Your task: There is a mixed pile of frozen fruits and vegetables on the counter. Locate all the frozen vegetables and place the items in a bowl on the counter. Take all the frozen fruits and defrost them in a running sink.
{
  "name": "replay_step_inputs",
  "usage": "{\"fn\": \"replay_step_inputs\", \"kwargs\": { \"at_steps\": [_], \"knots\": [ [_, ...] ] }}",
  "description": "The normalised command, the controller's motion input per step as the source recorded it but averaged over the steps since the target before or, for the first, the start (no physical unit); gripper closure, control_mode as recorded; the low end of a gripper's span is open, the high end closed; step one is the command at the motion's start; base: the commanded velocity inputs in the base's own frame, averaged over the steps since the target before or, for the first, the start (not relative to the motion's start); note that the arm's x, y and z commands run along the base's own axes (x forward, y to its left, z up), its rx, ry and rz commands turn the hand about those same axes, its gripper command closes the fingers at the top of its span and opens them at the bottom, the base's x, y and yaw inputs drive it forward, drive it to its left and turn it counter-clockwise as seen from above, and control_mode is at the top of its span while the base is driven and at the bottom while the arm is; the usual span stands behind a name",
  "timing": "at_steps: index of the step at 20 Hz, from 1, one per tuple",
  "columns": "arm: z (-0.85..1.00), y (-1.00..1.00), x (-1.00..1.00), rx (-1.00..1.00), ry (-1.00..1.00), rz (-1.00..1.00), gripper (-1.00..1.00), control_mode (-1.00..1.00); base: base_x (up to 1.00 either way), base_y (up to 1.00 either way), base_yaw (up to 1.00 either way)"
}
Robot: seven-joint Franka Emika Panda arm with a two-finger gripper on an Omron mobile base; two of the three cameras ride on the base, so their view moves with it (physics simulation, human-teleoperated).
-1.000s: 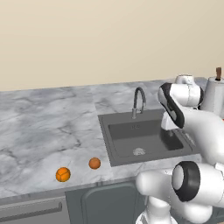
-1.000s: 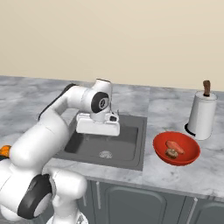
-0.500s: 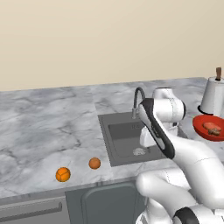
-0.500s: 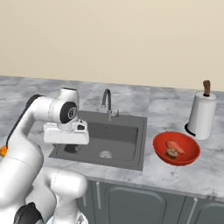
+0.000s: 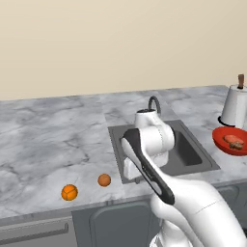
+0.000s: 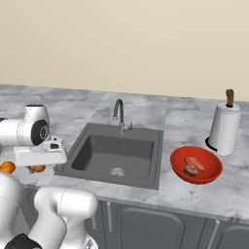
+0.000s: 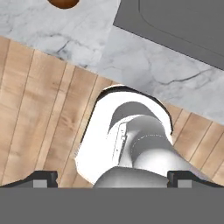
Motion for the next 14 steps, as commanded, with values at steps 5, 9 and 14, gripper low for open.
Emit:
{"fn": "replay_step_inputs", "kwargs": {
  "at_steps": [5, 9, 14],
  "knots": [
    [-0.15, 1.00, 0.36, -0.03, 0.00, 0.01, -1.00, -1.00, 0.00, 0.00, 0.00],
    [-0.23, 0.91, 0.52, -0.05, -0.02, -0.03, -1.00, -1.00, 0.00, 0.00, 0.00],
    [-0.21, 0.52, 0.64, -0.13, -0.04, 0.00, -1.00, -1.00, 0.00, 0.00, 0.00]
  ]
}}
